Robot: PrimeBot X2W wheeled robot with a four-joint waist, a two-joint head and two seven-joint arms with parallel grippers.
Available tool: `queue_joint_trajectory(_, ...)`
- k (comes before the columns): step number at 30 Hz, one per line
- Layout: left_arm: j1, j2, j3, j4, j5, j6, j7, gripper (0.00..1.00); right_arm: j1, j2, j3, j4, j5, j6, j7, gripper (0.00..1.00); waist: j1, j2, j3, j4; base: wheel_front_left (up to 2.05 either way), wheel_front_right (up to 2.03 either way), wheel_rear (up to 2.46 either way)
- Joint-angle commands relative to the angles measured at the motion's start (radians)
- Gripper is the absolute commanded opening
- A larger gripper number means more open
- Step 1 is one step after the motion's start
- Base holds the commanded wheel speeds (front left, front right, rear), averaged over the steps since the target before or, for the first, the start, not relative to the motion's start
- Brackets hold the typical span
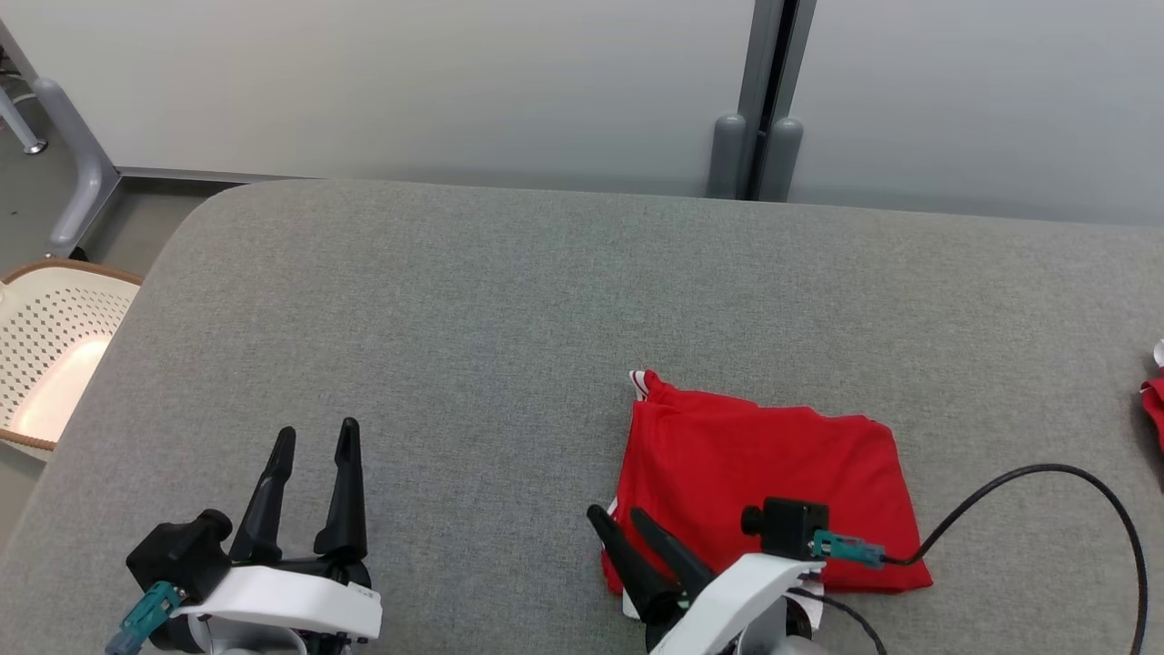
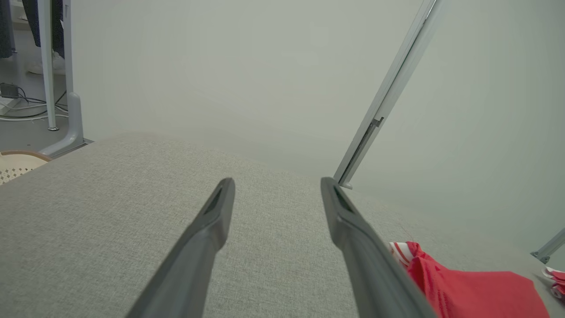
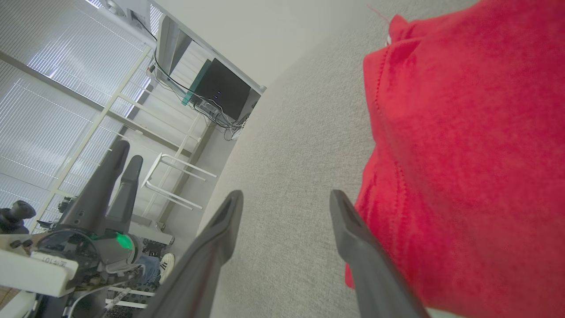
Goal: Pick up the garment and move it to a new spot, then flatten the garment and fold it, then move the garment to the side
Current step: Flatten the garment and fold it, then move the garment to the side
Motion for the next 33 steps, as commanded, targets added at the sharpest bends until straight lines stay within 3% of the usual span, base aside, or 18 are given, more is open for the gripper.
queue_joint_trajectory(1, 0.000, 0.004, 0.001, 0.001, -0.009, -0.002, -0.001, 1.00, -0.039, -0.004, 0.011, 0.021, 0.023, 0.001, -0.029, 1.00, 0.0000, 0.0000, 0.002, -0.004, 0.00, 0.00, 0.00)
queue_joint_trajectory(4, 0.002, 0.003, 0.000, -0.002, -0.011, -0.002, -0.001, 1.00, -0.064, -0.004, 0.009, 0.038, 0.028, 0.001, -0.056, 1.00, 0.0000, 0.0000, 0.002, -0.014, 0.00, 0.00, 0.00)
queue_joint_trajectory(8, -0.008, 0.003, 0.003, -0.017, -0.016, -0.002, 0.000, 1.00, -0.119, -0.008, -0.038, 0.091, -0.050, 0.001, -0.104, 1.00, 0.0000, 0.0000, 0.001, -0.040, 0.00, 0.00, 0.00)
queue_joint_trajectory(11, -0.016, 0.004, 0.007, -0.032, -0.018, -0.002, 0.000, 1.00, -0.139, -0.047, -0.098, 0.095, -0.121, 0.000, -0.118, 1.00, 0.0000, 0.0000, -0.004, -0.061, 0.00, 0.00, 0.00)
queue_joint_trajectory(15, -0.018, 0.003, 0.017, -0.056, -0.017, -0.001, 0.000, 1.00, -0.131, -0.104, -0.223, 0.044, -0.262, 0.001, -0.124, 1.00, 0.0000, 0.0000, -0.010, -0.091, 0.00, 0.00, 0.00)
queue_joint_trajectory(20, -0.009, 0.004, 0.031, -0.074, 0.006, 0.013, 0.000, 1.00, -0.052, -0.160, -0.416, -0.101, -0.557, 0.000, -0.122, 1.00, 0.0000, 0.0000, -0.011, -0.122, 0.00, 0.00, 0.00)
queue_joint_trajectory(26, 0.012, 0.004, 0.020, -0.100, 0.058, 0.011, 0.000, 1.00, 0.094, -0.134, -0.590, -0.274, -0.841, 0.000, -0.122, 1.00, 0.0000, 0.0000, -0.006, -0.137, 0.00, 0.00, 0.00)
queue_joint_trajectory(33, 0.052, 0.004, 0.009, -0.130, 0.135, 0.022, 0.000, 1.00, 0.226, -0.058, -0.715, -0.338, -0.974, 0.000, -0.122, 1.00, 0.0000, 0.0000, -0.013, -0.136, 0.00, 0.00, 0.00)
